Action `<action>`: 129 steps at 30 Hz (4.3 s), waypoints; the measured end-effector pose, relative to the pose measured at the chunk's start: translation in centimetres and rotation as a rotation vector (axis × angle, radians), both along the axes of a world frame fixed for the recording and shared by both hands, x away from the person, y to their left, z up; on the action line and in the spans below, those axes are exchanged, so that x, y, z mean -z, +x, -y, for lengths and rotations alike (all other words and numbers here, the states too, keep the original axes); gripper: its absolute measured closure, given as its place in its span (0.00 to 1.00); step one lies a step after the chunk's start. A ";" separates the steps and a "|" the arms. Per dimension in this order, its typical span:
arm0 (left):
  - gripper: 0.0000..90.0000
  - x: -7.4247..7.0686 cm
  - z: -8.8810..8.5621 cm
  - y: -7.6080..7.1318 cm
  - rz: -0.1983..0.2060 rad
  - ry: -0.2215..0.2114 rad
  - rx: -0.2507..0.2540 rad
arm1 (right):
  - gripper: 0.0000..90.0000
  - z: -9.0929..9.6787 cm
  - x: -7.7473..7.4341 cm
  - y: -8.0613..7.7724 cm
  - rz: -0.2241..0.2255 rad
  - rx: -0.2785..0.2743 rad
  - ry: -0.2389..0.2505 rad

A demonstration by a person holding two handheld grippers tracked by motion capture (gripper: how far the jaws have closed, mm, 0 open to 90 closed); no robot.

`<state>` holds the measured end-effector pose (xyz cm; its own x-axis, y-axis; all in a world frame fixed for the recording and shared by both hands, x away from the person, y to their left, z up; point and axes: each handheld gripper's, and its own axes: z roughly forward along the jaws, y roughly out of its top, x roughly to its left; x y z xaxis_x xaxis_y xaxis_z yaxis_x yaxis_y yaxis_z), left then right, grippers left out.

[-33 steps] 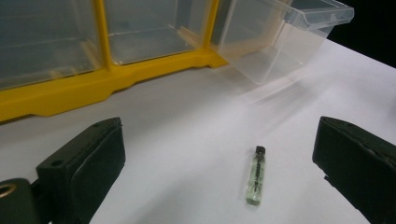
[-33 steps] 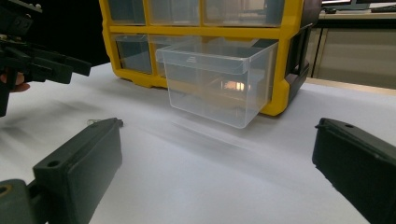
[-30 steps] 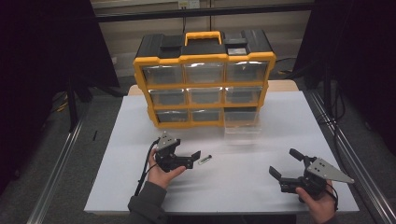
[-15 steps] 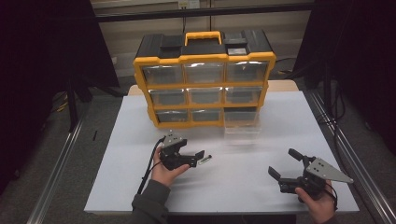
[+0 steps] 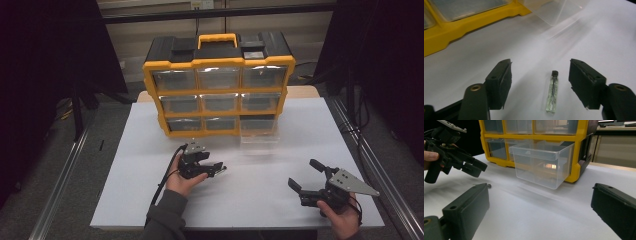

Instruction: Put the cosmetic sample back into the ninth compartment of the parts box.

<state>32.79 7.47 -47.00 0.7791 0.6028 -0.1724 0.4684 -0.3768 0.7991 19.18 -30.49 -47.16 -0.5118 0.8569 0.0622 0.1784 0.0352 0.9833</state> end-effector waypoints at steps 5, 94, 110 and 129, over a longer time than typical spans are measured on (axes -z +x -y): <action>0.53 0.3 0.3 0.0 -0.032 0.021 0.019 | 0.01 0.0 0.0 0.0 0.002 0.000 0.000; 0.90 -7.3 2.0 2.9 -0.101 -0.050 0.101 | 0.01 -0.1 0.1 0.0 -0.011 -0.024 -0.003; 0.90 -8.3 2.1 3.2 -0.092 -0.065 0.091 | 0.01 -0.2 0.1 0.0 -0.014 -0.030 -0.004; 0.90 -9.5 3.0 4.0 -0.070 -0.067 0.086 | 0.01 -0.3 0.1 0.0 -0.013 -0.036 -0.002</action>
